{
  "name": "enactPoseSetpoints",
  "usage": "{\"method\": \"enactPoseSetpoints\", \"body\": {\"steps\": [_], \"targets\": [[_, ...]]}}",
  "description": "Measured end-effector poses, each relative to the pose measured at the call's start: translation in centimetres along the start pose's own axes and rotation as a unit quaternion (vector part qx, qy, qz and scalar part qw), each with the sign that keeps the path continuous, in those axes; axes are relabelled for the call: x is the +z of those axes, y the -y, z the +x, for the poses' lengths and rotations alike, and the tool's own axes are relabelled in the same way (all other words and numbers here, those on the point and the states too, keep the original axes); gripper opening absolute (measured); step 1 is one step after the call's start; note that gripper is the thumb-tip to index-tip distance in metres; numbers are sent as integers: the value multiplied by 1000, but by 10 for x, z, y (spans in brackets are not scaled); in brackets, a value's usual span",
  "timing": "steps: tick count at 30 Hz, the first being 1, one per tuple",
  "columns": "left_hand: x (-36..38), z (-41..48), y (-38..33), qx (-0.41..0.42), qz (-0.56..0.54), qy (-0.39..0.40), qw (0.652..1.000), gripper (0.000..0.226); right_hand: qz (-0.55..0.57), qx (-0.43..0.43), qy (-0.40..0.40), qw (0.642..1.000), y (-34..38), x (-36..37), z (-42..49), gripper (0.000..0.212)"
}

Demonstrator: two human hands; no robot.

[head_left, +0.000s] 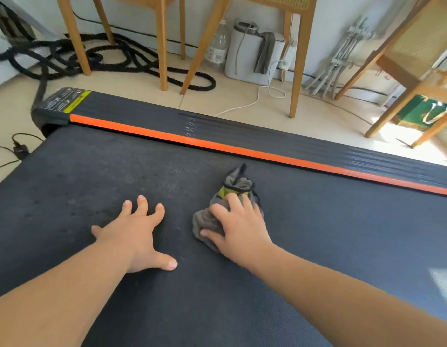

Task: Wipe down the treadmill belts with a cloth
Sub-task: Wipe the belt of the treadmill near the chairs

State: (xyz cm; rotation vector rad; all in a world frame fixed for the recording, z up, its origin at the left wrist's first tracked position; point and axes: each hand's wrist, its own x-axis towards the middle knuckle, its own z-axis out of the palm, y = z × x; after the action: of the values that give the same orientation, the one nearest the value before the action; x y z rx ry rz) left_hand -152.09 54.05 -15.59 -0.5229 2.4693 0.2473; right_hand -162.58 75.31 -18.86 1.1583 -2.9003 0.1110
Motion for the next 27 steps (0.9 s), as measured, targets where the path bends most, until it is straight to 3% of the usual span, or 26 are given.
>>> {"method": "enactPoseSetpoints", "body": {"steps": [2, 4, 5, 7, 10, 12, 13, 15, 18, 19, 20, 21, 23, 25, 27], "targets": [[0, 0, 1, 3, -4, -3, 1000, 136, 5, -172, 36, 984, -17, -8, -4, 51], [0, 0, 2, 7, -9, -6, 1000, 136, -30, -217, 69, 973, -56, -17, 7, 51], [1, 1, 2, 8, -11, -9, 1000, 136, -52, -178, 83, 979, -75, -21, 14, 50], [3, 3, 4, 6, -15, -15, 1000, 136, -69, -8, 103, 992, -99, -22, 28, 47], [4, 3, 3, 4, -19, -15, 1000, 136, 20, 242, 39, 969, -82, -8, 39, 39], [4, 4, 3, 3, -24, -17, 1000, 136, 25, 297, -8, 955, -40, 6, 43, 35], [4, 3, 2, 2, -25, -16, 1000, 136, 27, 280, -40, 959, -16, 11, 42, 34], [1, 1, 1, 2, -24, -11, 1000, 135, 43, 161, -88, 982, 23, 17, 31, 30], [-2, -1, 0, 6, -19, 1, 1000, 134, 46, -146, -52, 987, 18, 8, 7, 30], [-2, -1, 0, 7, -20, 3, 1000, 135, 20, -219, -40, 975, 0, 2, 7, 31], [-2, -1, 0, 8, -20, 5, 1000, 135, -13, -237, -32, 971, -20, -5, 13, 32], [-2, 0, 0, 9, -19, 6, 1000, 135, -41, -191, -27, 980, -42, -11, 22, 34], [-1, 0, 1, 10, -21, 8, 1000, 136, -67, 41, -14, 997, -82, -23, 44, 41], [0, 1, 2, 14, -21, 9, 1000, 136, -4, 292, 15, 956, -107, -30, 52, 48], [0, 3, 3, 20, -18, 10, 1000, 137, 8, 354, 8, 935, -99, -26, 51, 47]]}}
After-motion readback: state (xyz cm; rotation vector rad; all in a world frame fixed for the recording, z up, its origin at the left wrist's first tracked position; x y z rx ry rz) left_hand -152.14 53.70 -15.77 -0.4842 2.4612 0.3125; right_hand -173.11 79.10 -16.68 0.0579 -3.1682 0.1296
